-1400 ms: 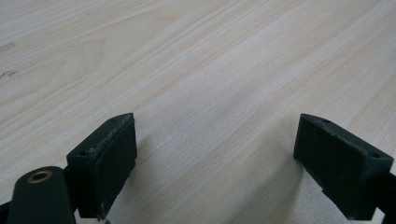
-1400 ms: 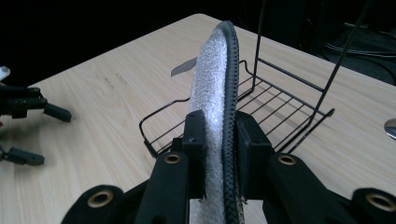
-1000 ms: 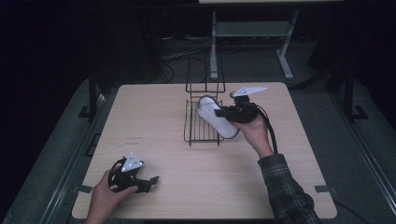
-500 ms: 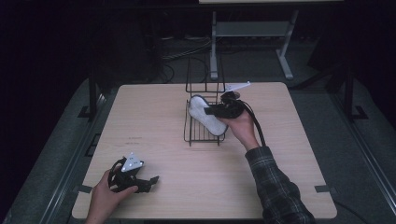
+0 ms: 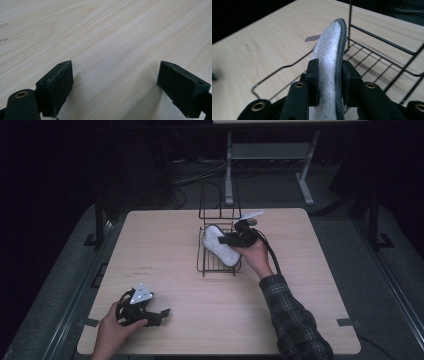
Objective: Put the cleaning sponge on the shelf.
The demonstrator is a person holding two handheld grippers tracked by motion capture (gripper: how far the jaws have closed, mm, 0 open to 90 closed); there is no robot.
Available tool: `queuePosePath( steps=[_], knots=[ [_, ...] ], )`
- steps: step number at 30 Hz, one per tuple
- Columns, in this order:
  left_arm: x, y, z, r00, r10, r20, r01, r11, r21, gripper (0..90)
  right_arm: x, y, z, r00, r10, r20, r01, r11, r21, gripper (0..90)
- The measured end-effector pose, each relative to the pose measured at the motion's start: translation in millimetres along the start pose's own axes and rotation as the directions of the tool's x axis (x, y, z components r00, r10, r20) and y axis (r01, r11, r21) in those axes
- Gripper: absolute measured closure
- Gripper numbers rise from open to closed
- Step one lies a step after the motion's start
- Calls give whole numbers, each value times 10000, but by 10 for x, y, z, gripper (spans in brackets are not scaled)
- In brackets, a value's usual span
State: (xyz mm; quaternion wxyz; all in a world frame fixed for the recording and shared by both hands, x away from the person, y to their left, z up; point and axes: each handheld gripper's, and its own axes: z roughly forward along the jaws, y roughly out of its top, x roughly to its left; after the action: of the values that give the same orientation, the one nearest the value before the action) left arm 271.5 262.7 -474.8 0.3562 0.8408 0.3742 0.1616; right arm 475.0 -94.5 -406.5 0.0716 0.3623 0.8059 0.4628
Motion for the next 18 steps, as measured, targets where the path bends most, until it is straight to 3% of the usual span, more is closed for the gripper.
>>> queuePosePath(
  steps=[8, 18],
  knots=[
    [1, 0, 0, 10000, 5, -1, -5, 10000, 0, 125, -59, 3, 51, 9985, -249, 494, 242, 9996, 150, 658],
    [0, 0, 0, 10000, 1, -1, -1, 10000, -1, 124, -170, -48, 93, 9958, -9, 920, -18, 9996, 295, 583]
  ],
)
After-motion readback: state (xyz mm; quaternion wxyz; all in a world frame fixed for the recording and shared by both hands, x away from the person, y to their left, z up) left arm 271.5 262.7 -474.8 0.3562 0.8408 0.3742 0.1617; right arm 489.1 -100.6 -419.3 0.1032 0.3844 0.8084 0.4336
